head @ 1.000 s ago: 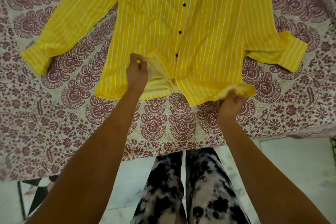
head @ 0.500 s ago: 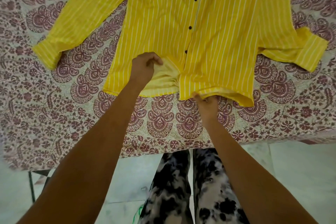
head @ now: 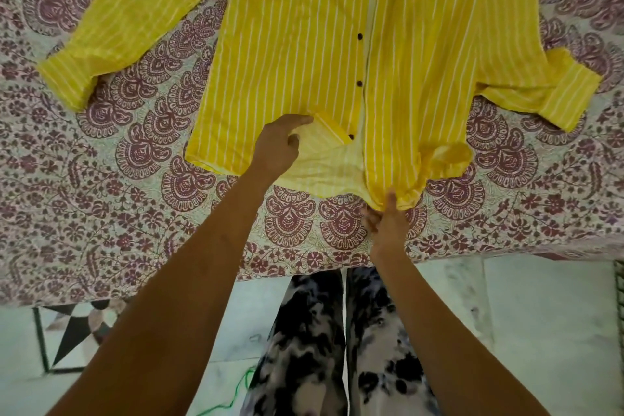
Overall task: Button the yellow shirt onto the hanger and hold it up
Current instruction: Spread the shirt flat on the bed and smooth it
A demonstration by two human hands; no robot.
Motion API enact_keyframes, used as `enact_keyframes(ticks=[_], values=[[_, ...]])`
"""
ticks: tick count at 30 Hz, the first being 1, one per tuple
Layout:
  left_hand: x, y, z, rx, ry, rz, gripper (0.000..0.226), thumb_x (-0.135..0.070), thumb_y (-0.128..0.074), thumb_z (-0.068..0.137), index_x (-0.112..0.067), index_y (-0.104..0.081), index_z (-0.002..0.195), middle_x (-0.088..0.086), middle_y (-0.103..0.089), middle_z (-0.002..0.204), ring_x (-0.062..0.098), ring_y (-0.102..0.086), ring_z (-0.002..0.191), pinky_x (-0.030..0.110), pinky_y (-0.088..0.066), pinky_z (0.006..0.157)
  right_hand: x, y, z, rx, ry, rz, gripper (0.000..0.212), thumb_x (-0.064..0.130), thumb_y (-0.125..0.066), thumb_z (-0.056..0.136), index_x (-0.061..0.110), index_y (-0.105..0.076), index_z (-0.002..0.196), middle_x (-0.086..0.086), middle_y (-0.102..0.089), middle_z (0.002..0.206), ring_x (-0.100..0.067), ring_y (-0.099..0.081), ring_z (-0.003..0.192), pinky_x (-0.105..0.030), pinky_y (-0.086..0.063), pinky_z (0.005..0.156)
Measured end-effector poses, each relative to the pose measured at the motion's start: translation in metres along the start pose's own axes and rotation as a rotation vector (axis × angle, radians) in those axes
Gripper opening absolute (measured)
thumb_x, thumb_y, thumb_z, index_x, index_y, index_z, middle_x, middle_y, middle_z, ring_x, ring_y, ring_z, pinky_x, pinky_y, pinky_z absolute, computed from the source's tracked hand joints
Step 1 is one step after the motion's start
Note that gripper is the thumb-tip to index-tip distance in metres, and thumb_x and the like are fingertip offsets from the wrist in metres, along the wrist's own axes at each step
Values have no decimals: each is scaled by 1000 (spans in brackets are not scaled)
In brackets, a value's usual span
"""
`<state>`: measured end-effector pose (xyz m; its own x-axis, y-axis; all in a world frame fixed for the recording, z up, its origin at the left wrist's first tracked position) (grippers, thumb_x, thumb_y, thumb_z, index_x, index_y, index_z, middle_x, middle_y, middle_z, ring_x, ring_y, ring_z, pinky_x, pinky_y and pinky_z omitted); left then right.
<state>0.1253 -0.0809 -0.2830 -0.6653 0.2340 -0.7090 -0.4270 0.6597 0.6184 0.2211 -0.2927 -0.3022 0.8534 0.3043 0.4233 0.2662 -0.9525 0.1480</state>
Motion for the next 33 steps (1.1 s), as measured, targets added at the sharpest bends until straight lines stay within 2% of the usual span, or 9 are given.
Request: enact_keyframes(ticks=[3,8,12,14,18,22,27,29,33], values=[[4,2,-1,-8,-5,-10,38,3,-47,87,-15,-63,116,10,-62,125,27,-61,109,33,-47,93,-5,-9,-2,-2,26,13,25,26,-62,87,3,-57,94,-10,-63,83,-3,-57,43,-13,-45,41],[-18,-3,-15,84,-1,-125,27,-1,-54,85,-12,-47,109,-1,-49,56,3,-41,43,16,-34,46,-8,-5,0,182,97,-317,18,15,-66,84,8,-55,71,-8,-59,55,-5,-50,32,-16,-37,33],[-14,-33,-35,829,77,371,34,-11,-55,86,-18,-48,119,7,-63,104,20,-59,85,31,-48,72,-4,3,1,397,245,-702,36,34,-71,79,12,-55,56,-4,-55,43,-16,-53,35,-22,-41,39],[-12,-38,-38,999,124,547,28,-23,-53,89,-20,-55,117,5,-58,121,25,-57,104,35,-47,84,6,10,1,402,494,-1013,56,54,-62,77,10,-48,45,-2,-46,39,-21,-50,37,-28,-39,43],[-30,-44,-30,660,-2,493,22,-25,-45,94,-14,-64,95,9,-66,98,31,-58,97,37,-47,77,32,28,0,15,878,-1068,52,58,-33,83,17,-36,50,7,-27,40,-9,-26,35,-21,-15,42],[-46,-56,-18,195,-43,293,27,-35,-48,93,-15,-60,106,9,-71,83,32,-64,82,37,-48,63,54,40,9,-339,1152,-1003,20,24,-53,82,4,-56,86,-13,-57,77,-28,-54,68,-33,-42,57],[-57,-88,-3,263,46,452,67,-43,-56,88,-23,-24,143,14,-55,120,33,-60,98,39,-47,63,91,48,36,-484,878,-889,68,29,-65,80,5,-34,135,-25,-36,136,-41,-51,108,-49,-47,83],[-58,-95,-2,258,63,528,68,-38,-58,89,-24,-21,144,16,-48,126,35,-60,97,37,-41,59,104,52,46,-414,741,-775,66,21,-64,83,2,-31,136,-25,-41,131,-39,-55,100,-42,-48,76],[-50,-98,-3,188,37,342,47,-13,-60,87,-16,-41,130,19,-56,110,37,-61,86,40,-45,61,112,60,47,-245,819,-683,18,9,-59,86,0,-58,102,-9,-56,69,-20,-48,59,-35,-41,57]])
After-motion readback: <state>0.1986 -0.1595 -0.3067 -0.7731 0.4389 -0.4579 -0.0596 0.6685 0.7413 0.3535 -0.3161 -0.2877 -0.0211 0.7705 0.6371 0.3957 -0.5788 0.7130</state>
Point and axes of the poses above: each hand's wrist, its own z-axis towards the middle knuckle, its own y-axis out of the back of the hand, x = y × z, the point moved 2 cm from there along z, towards the middle knuckle
